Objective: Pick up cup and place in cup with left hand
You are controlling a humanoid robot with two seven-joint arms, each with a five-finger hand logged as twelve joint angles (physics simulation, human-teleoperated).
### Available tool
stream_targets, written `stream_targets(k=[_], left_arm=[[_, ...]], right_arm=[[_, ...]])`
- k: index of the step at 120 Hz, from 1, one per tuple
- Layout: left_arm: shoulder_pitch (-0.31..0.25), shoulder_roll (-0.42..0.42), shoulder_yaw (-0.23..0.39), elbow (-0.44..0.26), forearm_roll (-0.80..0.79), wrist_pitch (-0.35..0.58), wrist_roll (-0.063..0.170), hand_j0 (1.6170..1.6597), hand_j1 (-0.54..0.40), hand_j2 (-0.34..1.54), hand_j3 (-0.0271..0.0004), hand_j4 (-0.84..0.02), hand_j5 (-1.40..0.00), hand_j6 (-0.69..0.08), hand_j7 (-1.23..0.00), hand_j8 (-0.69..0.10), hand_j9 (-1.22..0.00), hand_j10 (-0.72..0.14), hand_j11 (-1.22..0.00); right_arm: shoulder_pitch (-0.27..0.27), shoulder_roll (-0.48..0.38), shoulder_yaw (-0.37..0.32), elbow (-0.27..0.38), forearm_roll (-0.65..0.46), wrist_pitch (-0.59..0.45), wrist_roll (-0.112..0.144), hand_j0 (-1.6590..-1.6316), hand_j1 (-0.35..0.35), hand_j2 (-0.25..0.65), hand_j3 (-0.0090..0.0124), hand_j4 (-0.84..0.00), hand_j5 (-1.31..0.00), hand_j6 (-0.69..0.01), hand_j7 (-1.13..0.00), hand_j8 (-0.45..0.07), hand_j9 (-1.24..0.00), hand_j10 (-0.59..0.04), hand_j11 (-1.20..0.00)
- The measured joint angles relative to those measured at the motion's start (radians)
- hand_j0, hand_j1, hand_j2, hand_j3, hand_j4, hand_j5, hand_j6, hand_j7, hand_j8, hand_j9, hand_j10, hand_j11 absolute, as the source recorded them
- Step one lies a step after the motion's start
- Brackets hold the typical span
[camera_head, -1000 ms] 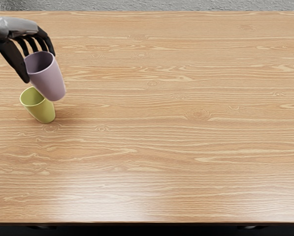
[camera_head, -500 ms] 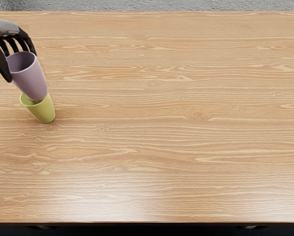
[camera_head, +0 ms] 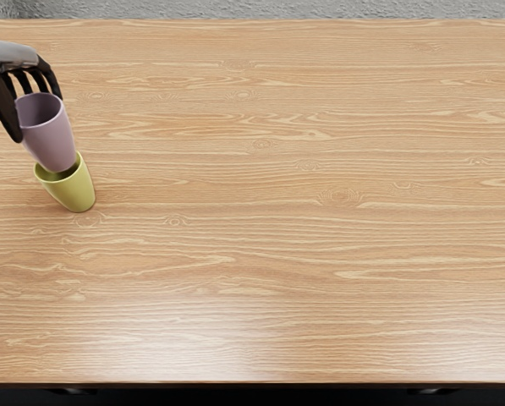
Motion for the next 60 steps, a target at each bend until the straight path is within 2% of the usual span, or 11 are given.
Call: stream_targets(k=[60], left_arm=[[0.021, -0.005, 0.002, 0.024, 0.003, 0.004, 0.0, 1.6568, -0.13, 0.27, 0.0, -0.474, -0.65, -0.37, -0.64, -0.431, -0.65, -0.489, -0.65]], right_arm=[[0.001, 0.0, 0.0, 0.0, 0.0, 0.0, 0.0, -1.6581, -0.32, -0.005, 0.0, -0.024, -0.03, -0.024, -0.03, -0.024, -0.03, -0.024, -0.03]])
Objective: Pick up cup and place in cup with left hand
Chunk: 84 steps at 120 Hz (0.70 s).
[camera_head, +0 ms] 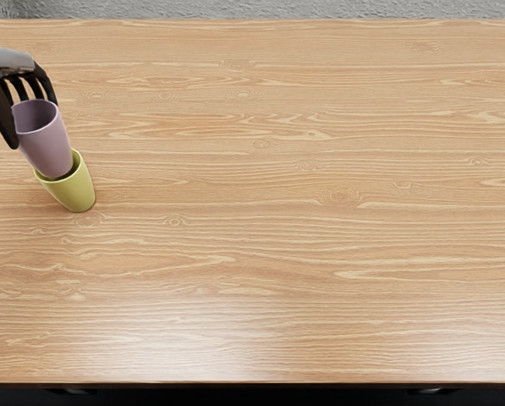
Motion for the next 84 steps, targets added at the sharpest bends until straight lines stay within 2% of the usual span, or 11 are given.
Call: stream_targets(k=[21, 55, 84], left_arm=[[0.0, 0.0, 0.0, 0.0, 0.001, 0.004, 0.0, 1.6572, -0.125, 0.24, 0.0, -0.48, -0.61, -0.374, -0.61, -0.436, -0.61, -0.465, -0.61], [0.025, -0.015, -0.001, 0.0, 0.0, 0.041, 0.0, 1.6578, 0.092, 0.09, 0.0, -0.241, -0.31, -0.215, -0.3, -0.231, -0.31, -0.237, -0.31], [0.051, -0.016, -0.004, 0.003, -0.045, 0.063, 0.0, 1.658, 0.259, 0.03, 0.0, -0.089, -0.11, -0.083, -0.11, -0.087, -0.11, -0.087, -0.11]], right_arm=[[0.0, 0.0, 0.0, 0.0, 0.0, 0.0, 0.001, -1.6581, -0.32, -0.005, 0.0, -0.024, -0.03, -0.024, -0.03, -0.024, -0.03, -0.024, -0.03], [0.0, 0.0, 0.0, 0.0, 0.0, 0.0, 0.001, -1.6581, -0.32, -0.005, 0.0, -0.024, -0.03, -0.024, -0.03, -0.024, -0.03, -0.024, -0.03], [-0.001, 0.0, 0.0, 0.0, 0.0, 0.0, 0.001, -1.6581, -0.32, -0.005, 0.0, -0.024, -0.03, -0.024, -0.03, -0.024, -0.03, -0.024, -0.03]])
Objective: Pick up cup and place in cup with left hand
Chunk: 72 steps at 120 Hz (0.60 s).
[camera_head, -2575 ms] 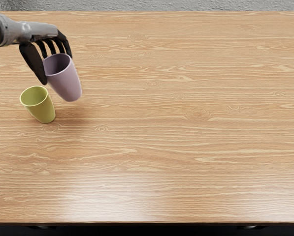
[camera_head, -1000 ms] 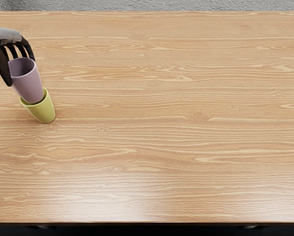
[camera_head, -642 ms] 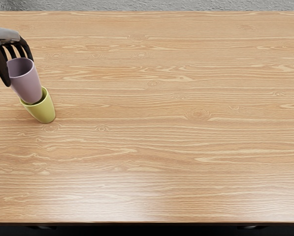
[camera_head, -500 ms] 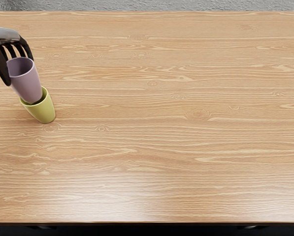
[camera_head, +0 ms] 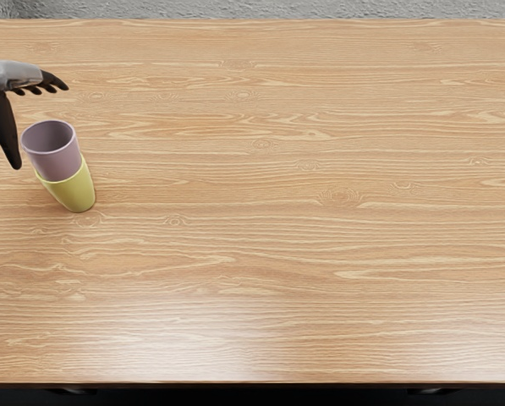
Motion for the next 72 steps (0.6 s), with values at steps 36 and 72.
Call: stream_targets(k=[36, 72], left_arm=[[0.01, 0.056, -0.017, 0.013, -0.247, -0.001, -0.146, 1.658, 0.33, 0.01, 0.0, -0.026, -0.03, -0.026, -0.03, -0.026, -0.02, -0.025, -0.02], [0.031, 0.174, -0.022, -0.096, -0.299, 0.0, -0.235, 1.658, 0.346, 0.0, 0.0, -0.011, -0.01, -0.012, -0.01, -0.012, -0.01, -0.01, -0.01]], right_arm=[[0.0, 0.0, -0.004, -0.001, 0.0, 0.0, 0.0, -1.6581, -0.32, -0.005, 0.0, -0.024, -0.03, -0.024, -0.03, -0.024, -0.03, -0.024, -0.03], [0.0, 0.0, -0.006, -0.001, 0.0, 0.0, 0.0, -1.6581, -0.32, -0.005, 0.0, -0.024, -0.03, -0.024, -0.03, -0.024, -0.03, -0.024, -0.03]])
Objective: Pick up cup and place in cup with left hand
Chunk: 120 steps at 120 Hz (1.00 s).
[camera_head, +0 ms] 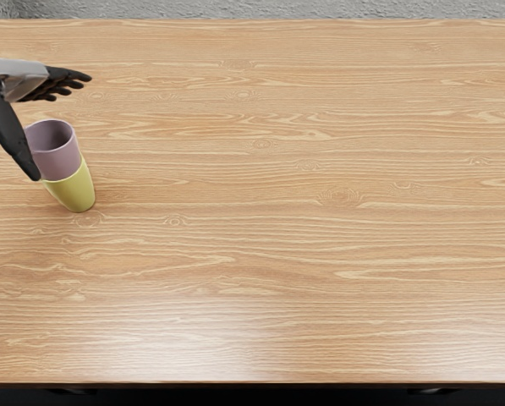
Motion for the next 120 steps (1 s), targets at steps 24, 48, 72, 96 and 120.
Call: stream_targets(k=[24, 48, 72, 96, 120], left_arm=[[0.019, 0.038, -0.005, -0.089, -0.037, -0.003, -0.025, 1.658, 0.349, 0.0, 0.0, -0.01, 0.0, -0.011, 0.0, -0.011, 0.0, -0.009, 0.0], [0.021, 0.082, -0.024, -0.163, -0.076, -0.031, -0.03, 1.658, 0.349, 0.0, 0.0, -0.009, 0.0, -0.01, 0.0, -0.01, 0.0, -0.008, 0.0], [0.033, 0.106, -0.032, -0.172, -0.174, -0.132, -0.05, 1.658, 0.349, 0.0, 0.0, -0.008, 0.0, -0.01, 0.0, -0.009, 0.0, -0.007, 0.0], [0.035, 0.11, -0.029, -0.142, -0.26, -0.16, -0.052, 1.658, 0.349, 0.0, 0.0, -0.007, 0.0, -0.009, 0.0, -0.009, 0.0, -0.007, 0.0], [0.043, 0.125, -0.027, -0.129, -0.32, -0.164, -0.052, 1.658, 0.349, 0.0, 0.0, -0.007, 0.0, -0.008, 0.0, -0.008, 0.0, -0.006, 0.0]], right_arm=[[0.0, 0.0, -0.001, 0.0, 0.0, 0.0, 0.001, -1.6581, -0.32, -0.005, 0.0, -0.024, -0.03, -0.024, -0.03, -0.024, -0.03, -0.024, -0.03], [0.0, 0.0, -0.002, 0.0, 0.0, 0.0, 0.001, -1.6581, -0.32, -0.005, 0.0, -0.024, -0.03, -0.024, -0.03, -0.024, -0.03, -0.024, -0.03], [0.0, 0.0, -0.001, 0.0, 0.0, 0.0, 0.001, -1.6581, -0.32, -0.005, 0.0, -0.024, -0.03, -0.024, -0.03, -0.024, -0.03, -0.024, -0.03], [0.004, 0.0, 0.0, 0.0, 0.0, 0.0, 0.0, -1.6581, -0.32, -0.005, 0.0, -0.024, -0.03, -0.024, -0.03, -0.024, -0.03, -0.024, -0.03], [0.005, 0.0, 0.001, 0.0, 0.0, 0.0, 0.001, -1.6581, -0.32, -0.005, 0.0, -0.024, -0.03, -0.024, -0.03, -0.024, -0.03, -0.024, -0.03]])
